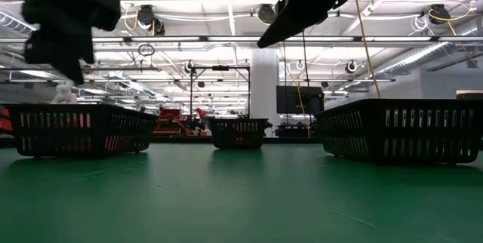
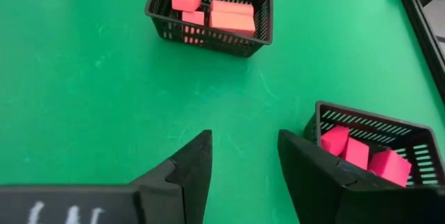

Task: Sort & place blocks by color
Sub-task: Return to Home Position

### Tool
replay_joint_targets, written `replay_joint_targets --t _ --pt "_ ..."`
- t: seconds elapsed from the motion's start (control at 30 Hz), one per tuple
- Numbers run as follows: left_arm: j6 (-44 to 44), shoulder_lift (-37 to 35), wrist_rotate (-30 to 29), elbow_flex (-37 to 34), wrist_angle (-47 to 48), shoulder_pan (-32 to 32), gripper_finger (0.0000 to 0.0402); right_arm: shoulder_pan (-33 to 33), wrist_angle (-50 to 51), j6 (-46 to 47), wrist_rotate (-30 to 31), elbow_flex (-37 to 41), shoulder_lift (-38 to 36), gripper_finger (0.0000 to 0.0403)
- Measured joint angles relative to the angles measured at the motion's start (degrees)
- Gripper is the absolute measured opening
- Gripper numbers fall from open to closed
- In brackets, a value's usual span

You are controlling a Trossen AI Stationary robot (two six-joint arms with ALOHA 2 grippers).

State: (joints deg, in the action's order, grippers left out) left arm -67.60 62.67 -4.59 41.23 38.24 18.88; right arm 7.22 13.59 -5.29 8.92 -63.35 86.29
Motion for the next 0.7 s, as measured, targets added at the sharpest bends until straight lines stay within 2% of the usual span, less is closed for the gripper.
replay_joint_targets --t 0.2,0.4,0.6,0.7 --pt "14.29 0.0 -5.21 0.0 -8.97 -2.91 0.0214 -0.01 0.21 -0.32 3.03 0.02 -0.52 0.016" --pt "26.59 0.0 -5.52 0.0 -17.07 -6.74 0.0214 -0.02 0.86 1.46 7.51 0.02 -3.86 0.016" --pt "44.15 0.0 -5.81 0.0 -29.86 -7.92 0.0214 -0.02 10.36 6.43 7.49 0.03 -7.88 0.016" --pt "50.01 0.0 -7.48 0.0 -35.5 -8.39 0.0214 -0.26 13.05 8.26 7.51 0.02 -10.05 0.016"
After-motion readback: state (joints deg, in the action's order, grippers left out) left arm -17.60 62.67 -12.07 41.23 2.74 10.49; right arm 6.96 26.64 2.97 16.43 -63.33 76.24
